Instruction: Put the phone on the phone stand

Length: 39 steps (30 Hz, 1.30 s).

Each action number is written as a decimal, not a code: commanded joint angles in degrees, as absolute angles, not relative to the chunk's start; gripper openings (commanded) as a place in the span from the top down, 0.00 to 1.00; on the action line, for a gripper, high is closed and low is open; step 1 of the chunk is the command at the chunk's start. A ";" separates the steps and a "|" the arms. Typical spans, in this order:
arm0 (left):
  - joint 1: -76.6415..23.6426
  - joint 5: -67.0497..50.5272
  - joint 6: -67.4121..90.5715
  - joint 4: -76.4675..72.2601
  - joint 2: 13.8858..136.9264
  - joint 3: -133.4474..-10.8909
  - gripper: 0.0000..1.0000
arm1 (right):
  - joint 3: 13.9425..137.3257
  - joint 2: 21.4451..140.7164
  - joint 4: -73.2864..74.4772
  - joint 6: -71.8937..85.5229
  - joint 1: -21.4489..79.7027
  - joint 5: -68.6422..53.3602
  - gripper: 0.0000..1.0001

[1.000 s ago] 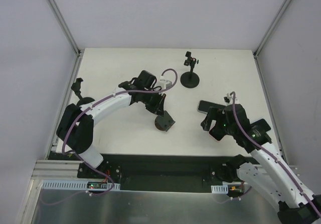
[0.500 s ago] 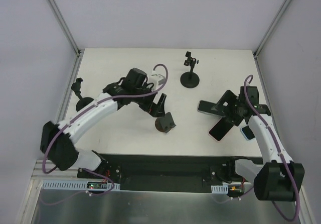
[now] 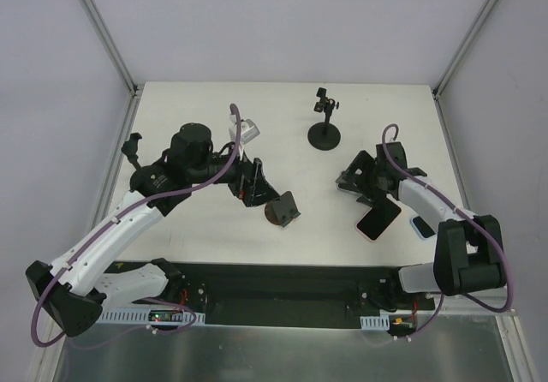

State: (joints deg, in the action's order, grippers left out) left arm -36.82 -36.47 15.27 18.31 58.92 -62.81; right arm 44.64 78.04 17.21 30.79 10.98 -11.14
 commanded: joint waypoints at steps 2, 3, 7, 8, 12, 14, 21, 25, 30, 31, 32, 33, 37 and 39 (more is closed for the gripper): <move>-37.27 -40.17 15.91 16.26 58.36 -60.83 0.01 | 43.33 80.77 9.85 34.36 9.85 -7.47 0.01; -37.18 -40.34 15.91 16.26 57.66 -60.21 0.01 | 43.33 81.55 9.76 34.19 9.50 -7.73 0.01; -37.27 -37.12 14.42 16.70 56.60 -56.43 0.06 | 43.68 82.44 9.67 31.13 9.23 -8.79 0.00; -37.35 -35.09 14.50 17.22 56.78 -55.29 0.09 | 43.42 82.27 8.88 29.63 9.49 -9.31 0.00; -37.44 -29.54 18.71 17.50 56.18 -50.55 0.16 | 45.70 81.48 8.17 15.15 16.66 -16.34 0.00; -37.44 -29.36 22.13 12.76 53.28 -45.30 0.15 | 45.97 79.64 10.27 7.08 21.51 -11.72 0.04; -37.35 -25.23 22.41 11.78 37.64 -40.61 0.02 | 41.40 67.34 3.52 -11.32 39.70 -9.05 0.04; -37.44 -24.70 22.06 12.30 33.93 -41.04 0.01 | 43.05 66.97 4.56 -16.43 42.36 -9.66 0.04; -37.35 -25.66 22.85 12.48 34.36 -47.18 0.01 | 47.45 71.88 5.80 -18.98 44.73 -8.70 0.04; -37.35 -25.93 22.68 12.48 34.97 -48.94 0.01 | 48.33 72.68 5.71 -18.72 45.17 -8.53 0.04; -37.35 -26.19 22.41 12.57 35.76 -52.52 0.01 | 49.73 73.56 5.71 -18.55 45.52 -8.18 0.04; -37.35 -26.10 22.24 12.57 37.08 -54.39 0.01 | 50.53 75.04 5.71 -18.28 46.66 -8.00 0.04; -37.35 -20.76 21.89 12.39 39.72 -62.20 0.01 | 52.38 78.65 3.69 -13.82 51.15 -0.37 0.04; -37.35 -19.78 21.62 12.48 41.56 -64.41 0.01 | 53.69 81.29 3.78 -11.70 53.07 6.66 0.04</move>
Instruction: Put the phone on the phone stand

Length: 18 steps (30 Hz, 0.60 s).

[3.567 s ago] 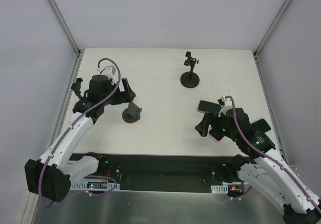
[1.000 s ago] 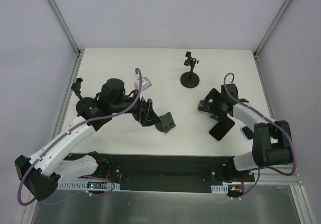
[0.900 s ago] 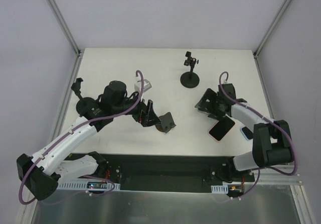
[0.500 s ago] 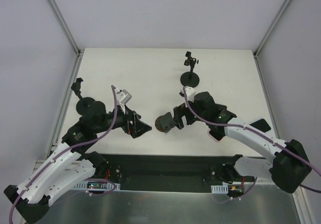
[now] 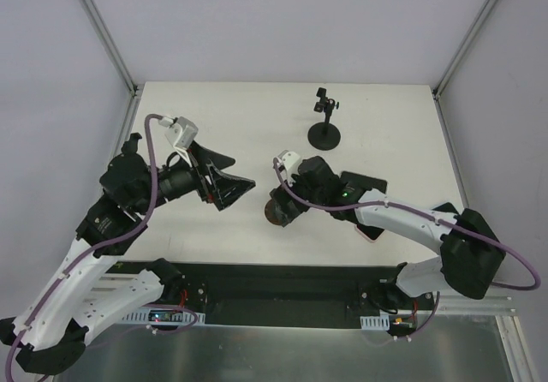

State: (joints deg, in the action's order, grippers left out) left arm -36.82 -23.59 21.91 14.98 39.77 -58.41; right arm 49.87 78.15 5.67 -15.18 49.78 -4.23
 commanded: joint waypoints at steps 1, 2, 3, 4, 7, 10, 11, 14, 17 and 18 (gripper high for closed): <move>-37.35 -19.43 21.19 12.39 42.01 -66.16 0.01 | 54.14 81.99 3.95 -10.65 53.69 8.59 0.04; -37.35 -18.90 21.01 12.22 42.79 -66.96 0.01 | 54.49 83.39 4.22 -9.50 54.14 10.44 0.04; -37.44 -18.46 20.74 12.22 43.24 -67.58 0.01 | 55.01 84.02 4.22 -8.97 55.27 11.42 0.04; -37.35 -17.94 20.22 12.04 43.42 -68.20 0.01 | 55.28 84.63 4.22 -8.53 55.81 12.56 0.04; -37.35 -16.79 17.24 11.60 43.94 -68.90 0.01 | 56.60 86.92 4.57 -7.47 57.21 15.20 0.04; -37.35 -13.98 14.08 11.51 43.42 -67.34 0.01 | 57.13 88.42 5.01 -5.98 58.09 17.66 0.04; -37.35 -13.02 13.54 11.43 42.90 -66.72 0.01 | 57.13 88.77 5.01 -5.45 58.36 18.45 0.04; -37.35 -10.46 11.08 11.42 42.19 -64.34 0.01 | 56.95 89.47 4.66 -4.31 58.80 19.07 0.04; -37.27 -9.23 9.32 11.25 42.10 -61.97 0.01 | 56.87 90.35 3.78 -4.39 59.15 18.99 0.01; -37.18 -9.05 9.14 11.16 42.19 -61.53 0.01 | 56.95 90.53 3.52 -4.22 59.15 19.07 0.05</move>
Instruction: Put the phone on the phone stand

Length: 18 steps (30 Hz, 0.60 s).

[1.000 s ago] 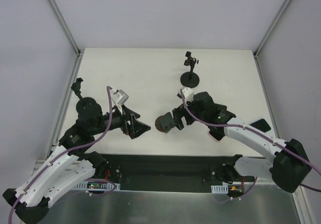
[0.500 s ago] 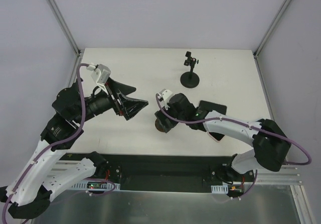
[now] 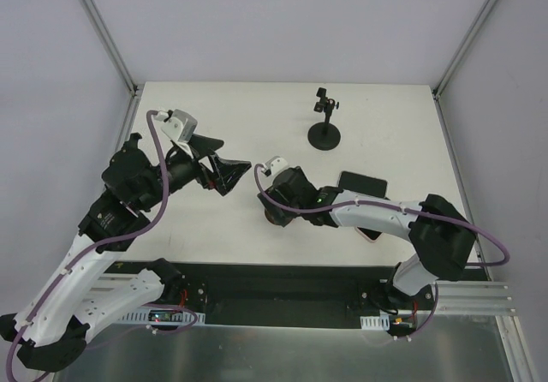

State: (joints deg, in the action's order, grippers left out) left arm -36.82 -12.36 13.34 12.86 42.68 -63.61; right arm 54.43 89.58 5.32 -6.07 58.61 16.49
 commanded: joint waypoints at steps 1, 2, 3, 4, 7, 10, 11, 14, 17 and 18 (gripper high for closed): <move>-37.09 -9.57 8.97 11.16 42.10 -60.48 0.01 | 56.87 90.53 3.25 -4.04 59.15 18.90 0.07; -36.83 -10.19 8.88 11.16 42.27 -60.21 0.01 | 56.60 90.70 2.99 -4.04 59.32 18.81 0.09; -36.57 -10.80 8.88 11.16 42.36 -59.94 0.01 | 56.43 90.53 2.03 -4.04 59.41 18.90 0.13; -36.21 -11.33 8.88 11.16 42.36 -59.77 0.01 | 56.08 90.53 1.59 -3.96 59.41 18.81 0.16; -36.04 -12.13 8.79 11.08 41.84 -59.50 0.01 | 55.29 89.91 0.35 -3.87 59.59 20.90 0.41; -35.95 -12.04 8.61 11.07 41.75 -59.24 0.01 | 54.41 86.85 0.35 -3.78 59.50 25.81 0.75; -36.03 -11.95 8.61 11.07 41.92 -59.24 0.01 | 54.14 85.97 0.44 -4.04 59.07 27.14 0.90; -35.95 -11.69 8.44 11.07 42.01 -59.06 0.01 | 54.14 81.66 1.93 -5.71 55.05 27.34 0.99; -35.95 -12.39 8.70 11.16 42.10 -59.06 0.01 | 54.67 77.44 5.01 -8.60 47.15 25.67 0.99; -35.86 -12.91 8.96 11.08 42.27 -59.06 0.01 | 54.75 76.56 5.79 -10.27 44.24 24.53 1.00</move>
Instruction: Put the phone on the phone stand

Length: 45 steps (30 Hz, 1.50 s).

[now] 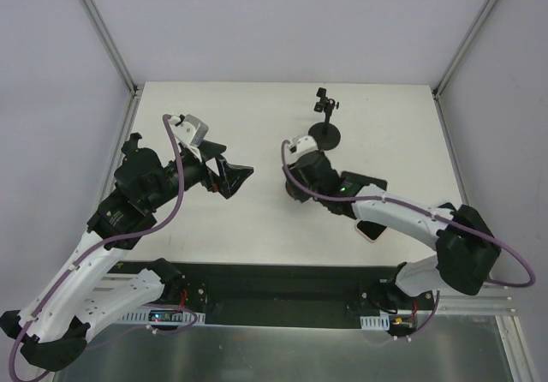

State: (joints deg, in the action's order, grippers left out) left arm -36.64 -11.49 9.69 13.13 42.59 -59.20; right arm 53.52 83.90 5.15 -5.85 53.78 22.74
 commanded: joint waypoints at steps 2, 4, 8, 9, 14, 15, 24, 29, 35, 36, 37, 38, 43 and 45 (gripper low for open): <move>-35.86 -13.10 8.96 11.07 42.63 -58.89 0.01 | 56.07 74.89 6.50 -10.03 34.35 19.70 1.00; -35.95 -12.48 8.53 10.99 43.24 -58.88 0.01 | 57.91 75.05 8.08 -8.88 28.33 17.93 0.99; -35.95 -12.48 8.00 11.16 43.68 -58.89 0.01 | 67.81 81.28 7.47 -13.70 16.90 18.46 1.00; -35.95 -12.48 7.82 11.25 43.59 -58.97 0.01 | 69.85 83.13 6.86 -14.84 14.79 17.24 0.99; -36.03 -14.33 5.98 8.44 43.77 -56.96 0.01 | 79.52 97.45 1.15 -19.60 1.25 -3.30 0.99; -35.95 -14.33 5.37 8.52 44.29 -56.69 0.01 | 84.67 102.60 1.75 -19.77 0.19 -6.21 1.00; -36.65 -9.49 2.02 8.97 49.66 -56.08 0.01 | 112.56 124.78 16.95 -20.48 -4.30 -1.23 1.00; -37.44 -7.83 1.06 8.79 50.36 -55.55 0.01 | 118.99 129.28 21.44 -20.31 -4.31 1.56 0.99; -37.88 -7.29 0.79 8.53 50.19 -55.20 0.01 | 119.53 131.31 21.09 -18.63 -4.22 2.37 1.00; -37.88 -7.47 0.97 8.61 50.27 -55.28 0.01 | 119.53 131.74 21.18 -18.81 -4.13 2.20 1.00; -37.88 -7.21 1.14 8.44 50.27 -55.28 0.01 | 119.53 131.84 21.09 -19.42 -4.13 1.85 1.00; -37.88 -7.21 1.49 8.44 50.27 -55.11 0.01 | 119.44 131.92 21.09 -19.68 -4.13 1.76 1.00; -37.88 -7.47 2.11 8.09 50.54 -55.02 0.01 | 120.15 133.24 21.09 -20.57 -3.69 3.60 0.90; -37.88 -7.65 2.37 8.00 50.71 -54.93 0.01 | 120.85 133.94 21.01 -20.48 -3.52 4.04 0.84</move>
